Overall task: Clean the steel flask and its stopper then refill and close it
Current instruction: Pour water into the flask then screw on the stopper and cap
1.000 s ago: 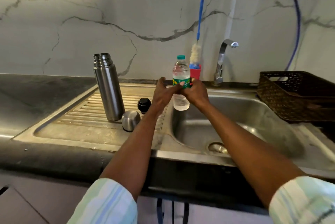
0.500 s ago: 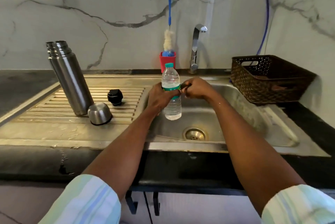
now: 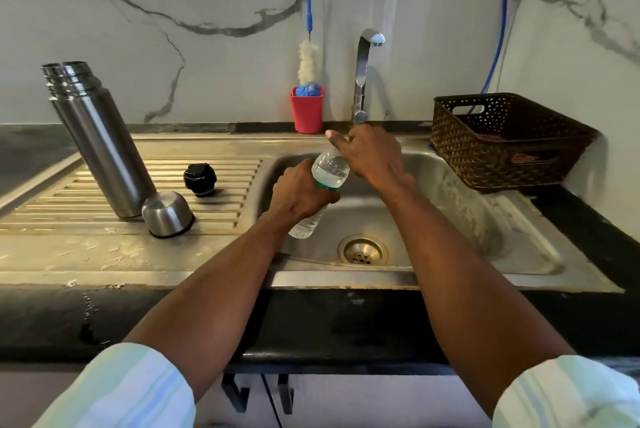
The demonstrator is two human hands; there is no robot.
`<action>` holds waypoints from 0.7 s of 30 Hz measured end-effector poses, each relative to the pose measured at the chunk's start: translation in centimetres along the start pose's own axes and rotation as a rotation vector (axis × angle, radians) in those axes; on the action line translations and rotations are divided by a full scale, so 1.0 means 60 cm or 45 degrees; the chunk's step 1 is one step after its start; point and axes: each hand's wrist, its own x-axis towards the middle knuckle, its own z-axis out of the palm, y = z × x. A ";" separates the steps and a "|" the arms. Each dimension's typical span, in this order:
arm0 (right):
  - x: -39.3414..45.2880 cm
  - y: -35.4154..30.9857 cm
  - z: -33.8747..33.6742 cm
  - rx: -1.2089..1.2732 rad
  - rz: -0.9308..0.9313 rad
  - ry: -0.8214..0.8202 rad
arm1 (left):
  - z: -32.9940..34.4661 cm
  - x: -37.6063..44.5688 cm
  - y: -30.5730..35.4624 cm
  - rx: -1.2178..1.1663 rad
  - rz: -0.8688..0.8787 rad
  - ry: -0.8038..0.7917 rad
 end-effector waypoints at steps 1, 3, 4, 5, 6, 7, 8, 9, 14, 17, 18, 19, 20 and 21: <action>-0.002 -0.001 -0.003 0.042 -0.009 -0.020 | -0.001 -0.001 0.000 -0.017 -0.004 -0.013; -0.005 -0.003 -0.007 0.087 -0.025 -0.042 | -0.001 -0.002 0.000 -0.035 -0.004 -0.037; -0.006 -0.004 -0.008 0.095 -0.029 -0.045 | 0.000 -0.002 -0.001 -0.044 -0.001 -0.045; -0.006 -0.004 -0.008 0.111 -0.031 -0.048 | 0.001 -0.002 -0.001 -0.055 0.002 -0.048; -0.005 -0.004 -0.009 0.135 -0.036 -0.055 | 0.001 -0.001 -0.001 -0.066 0.006 -0.045; -0.004 -0.003 -0.009 0.162 -0.048 -0.067 | 0.001 -0.001 -0.002 -0.073 0.008 -0.042; -0.003 -0.003 -0.011 0.189 -0.071 -0.087 | 0.000 0.000 -0.003 -0.077 0.008 -0.039; -0.003 -0.003 -0.012 0.228 -0.102 -0.116 | -0.001 0.000 -0.003 -0.082 0.004 -0.036; -0.003 -0.002 -0.029 0.408 -0.222 -0.287 | -0.001 0.002 -0.009 -0.111 -0.027 -0.029; -0.003 -0.005 -0.029 0.605 -0.149 -0.314 | 0.000 0.004 -0.010 -0.132 -0.048 -0.023; -0.004 -0.005 -0.027 0.659 -0.118 -0.269 | 0.001 0.004 -0.010 -0.144 -0.052 -0.021; -0.005 -0.006 -0.025 0.683 -0.096 -0.207 | 0.002 0.004 -0.009 -0.153 -0.054 -0.021; -0.006 -0.005 -0.023 0.670 -0.097 -0.143 | 0.002 0.004 -0.008 -0.160 -0.049 -0.022; -0.008 -0.005 -0.020 0.637 -0.108 -0.094 | 0.002 0.003 -0.008 -0.160 -0.044 -0.023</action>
